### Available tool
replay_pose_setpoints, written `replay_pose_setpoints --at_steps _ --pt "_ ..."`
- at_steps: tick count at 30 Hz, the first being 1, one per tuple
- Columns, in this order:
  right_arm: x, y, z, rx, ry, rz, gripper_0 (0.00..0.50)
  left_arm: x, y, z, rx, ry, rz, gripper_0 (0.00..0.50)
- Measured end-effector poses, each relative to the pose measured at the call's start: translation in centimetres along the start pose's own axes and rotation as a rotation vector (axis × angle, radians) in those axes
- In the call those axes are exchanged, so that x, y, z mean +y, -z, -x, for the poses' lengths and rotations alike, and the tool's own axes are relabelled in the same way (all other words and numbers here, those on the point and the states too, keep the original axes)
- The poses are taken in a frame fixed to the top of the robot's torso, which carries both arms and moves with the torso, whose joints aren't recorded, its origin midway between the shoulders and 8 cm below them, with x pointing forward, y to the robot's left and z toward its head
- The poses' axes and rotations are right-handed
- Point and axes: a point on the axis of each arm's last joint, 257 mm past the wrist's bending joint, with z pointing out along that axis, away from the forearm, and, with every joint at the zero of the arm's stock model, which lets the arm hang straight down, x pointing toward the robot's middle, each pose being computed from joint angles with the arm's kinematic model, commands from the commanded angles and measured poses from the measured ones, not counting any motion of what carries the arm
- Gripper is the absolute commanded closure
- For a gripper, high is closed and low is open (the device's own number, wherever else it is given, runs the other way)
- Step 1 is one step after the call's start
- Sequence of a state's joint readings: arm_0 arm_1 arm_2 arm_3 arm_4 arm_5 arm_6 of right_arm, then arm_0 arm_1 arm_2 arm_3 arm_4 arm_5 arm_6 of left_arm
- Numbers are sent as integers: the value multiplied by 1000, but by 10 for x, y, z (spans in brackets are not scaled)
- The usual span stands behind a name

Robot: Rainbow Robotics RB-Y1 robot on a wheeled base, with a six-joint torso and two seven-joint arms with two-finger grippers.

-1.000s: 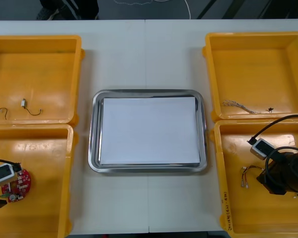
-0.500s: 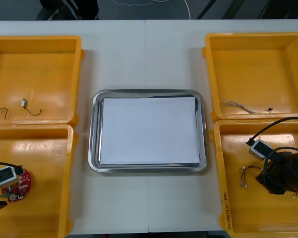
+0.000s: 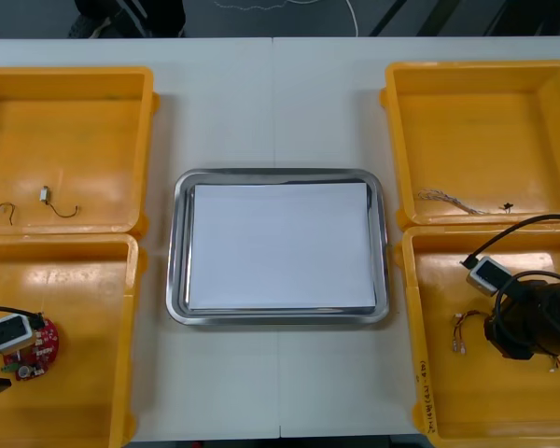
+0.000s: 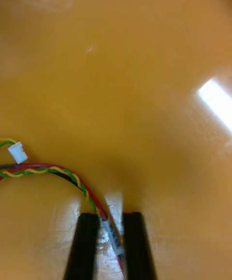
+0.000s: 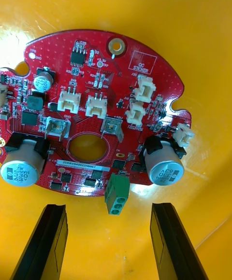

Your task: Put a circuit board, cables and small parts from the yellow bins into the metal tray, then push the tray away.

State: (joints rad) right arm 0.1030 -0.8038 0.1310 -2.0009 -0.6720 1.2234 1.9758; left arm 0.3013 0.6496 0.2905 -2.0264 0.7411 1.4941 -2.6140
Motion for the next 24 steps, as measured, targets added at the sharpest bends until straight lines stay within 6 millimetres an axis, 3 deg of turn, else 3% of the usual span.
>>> replay_pose_setpoints --at_steps 19,20,22,24 --pt "1 3 0 27 -1 23 500 -7 -9 6 -11 31 2 12" --pt "1 5 -1 38 -1 31 500 -7 -9 5 -10 31 3 29" --pt "4 9 -7 68 -4 48 500 -7 -9 5 -10 31 4 116" --pt "4 15 -10 88 -4 54 500 -7 -9 5 -9 31 4 293"
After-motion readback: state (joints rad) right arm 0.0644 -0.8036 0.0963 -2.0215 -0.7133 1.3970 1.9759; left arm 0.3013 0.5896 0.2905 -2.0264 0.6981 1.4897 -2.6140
